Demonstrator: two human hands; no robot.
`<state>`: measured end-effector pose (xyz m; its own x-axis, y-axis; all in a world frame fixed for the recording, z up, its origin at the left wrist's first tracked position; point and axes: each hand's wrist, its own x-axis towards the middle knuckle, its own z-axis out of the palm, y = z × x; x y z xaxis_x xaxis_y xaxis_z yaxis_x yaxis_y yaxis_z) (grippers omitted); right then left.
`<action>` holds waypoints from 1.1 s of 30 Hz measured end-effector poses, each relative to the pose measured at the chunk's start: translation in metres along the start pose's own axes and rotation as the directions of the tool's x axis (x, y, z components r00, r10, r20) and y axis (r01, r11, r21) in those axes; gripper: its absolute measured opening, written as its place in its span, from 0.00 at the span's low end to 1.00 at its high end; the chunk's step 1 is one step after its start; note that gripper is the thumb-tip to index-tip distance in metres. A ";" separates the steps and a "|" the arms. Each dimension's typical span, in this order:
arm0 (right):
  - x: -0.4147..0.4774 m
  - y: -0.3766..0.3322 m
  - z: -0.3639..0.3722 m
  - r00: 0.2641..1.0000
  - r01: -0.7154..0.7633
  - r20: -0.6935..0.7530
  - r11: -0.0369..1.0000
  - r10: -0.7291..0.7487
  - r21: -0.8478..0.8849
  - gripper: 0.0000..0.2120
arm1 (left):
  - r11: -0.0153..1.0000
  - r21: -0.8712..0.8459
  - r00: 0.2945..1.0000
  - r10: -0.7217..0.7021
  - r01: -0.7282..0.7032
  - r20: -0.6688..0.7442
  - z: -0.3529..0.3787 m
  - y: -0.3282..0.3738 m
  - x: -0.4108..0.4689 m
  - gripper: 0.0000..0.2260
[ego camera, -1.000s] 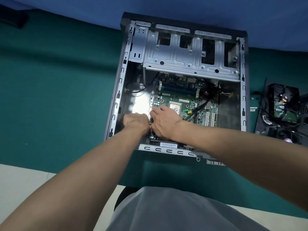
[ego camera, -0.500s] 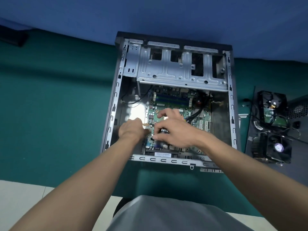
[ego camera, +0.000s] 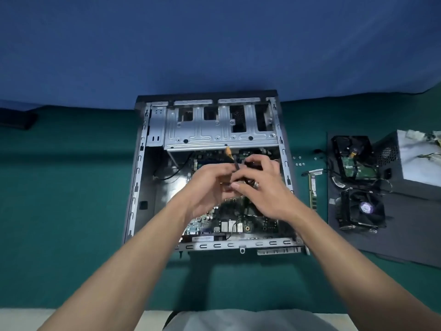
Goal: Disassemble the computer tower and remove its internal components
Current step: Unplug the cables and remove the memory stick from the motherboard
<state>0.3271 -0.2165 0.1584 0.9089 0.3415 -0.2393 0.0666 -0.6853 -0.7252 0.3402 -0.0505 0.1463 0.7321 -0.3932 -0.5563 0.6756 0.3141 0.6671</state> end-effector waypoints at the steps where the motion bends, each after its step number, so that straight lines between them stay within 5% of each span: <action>1: -0.002 0.002 -0.001 1.000 0.003 0.007 1.000 -0.002 -0.024 0.07 | 0.999 -0.032 1.000 -0.012 0.013 0.004 0.005 0.002 -0.001 0.13; 4: -0.008 0.008 -0.006 0.999 0.033 -0.004 0.998 -0.033 -0.053 0.14 | 0.999 0.051 1.000 -0.002 0.001 0.025 0.017 0.003 -0.006 0.13; 8: -0.021 0.010 -0.014 0.979 0.153 -0.162 0.966 -0.121 0.207 0.18 | 0.966 0.225 0.991 0.137 -0.132 -0.008 0.032 0.005 -0.009 0.10; 11: -0.027 0.014 -0.025 0.979 0.070 -0.201 0.886 0.027 0.458 0.19 | 0.958 0.229 0.983 0.183 -0.174 -0.021 0.044 0.008 -0.007 0.08; 15: -0.030 0.023 -0.044 0.952 -0.007 -0.265 0.872 0.157 0.489 0.11 | 0.967 0.166 0.981 0.194 -0.193 0.007 0.058 0.006 -0.004 0.14; 18: -0.034 0.032 -0.065 0.881 0.002 -0.400 0.844 0.252 0.536 0.09 | 0.962 0.197 0.979 0.199 -0.188 -0.038 0.065 0.002 0.000 0.26; 23: -0.047 0.078 -0.096 0.667 -0.036 -0.582 0.800 0.466 0.599 0.10 | 0.945 0.262 0.918 0.270 -0.196 -0.290 0.066 -0.012 0.012 0.15; 28: -0.064 0.144 -0.085 0.584 -0.400 -0.546 0.798 0.601 0.451 0.08 | 0.841 0.531 0.766 0.407 -0.101 -0.498 0.050 -0.036 0.020 0.11; 33: -0.073 0.167 -0.065 0.695 -0.549 -0.496 0.830 0.521 0.101 0.12 | 0.846 0.523 0.656 0.338 0.102 -0.675 0.017 -0.050 0.020 0.07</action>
<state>0.2986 -0.3976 0.0968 0.8706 -0.4382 -0.2238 -0.4855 -0.6912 -0.5354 0.3192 -0.0890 0.1105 0.7678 0.4312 -0.4738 0.6005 -0.2268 0.7668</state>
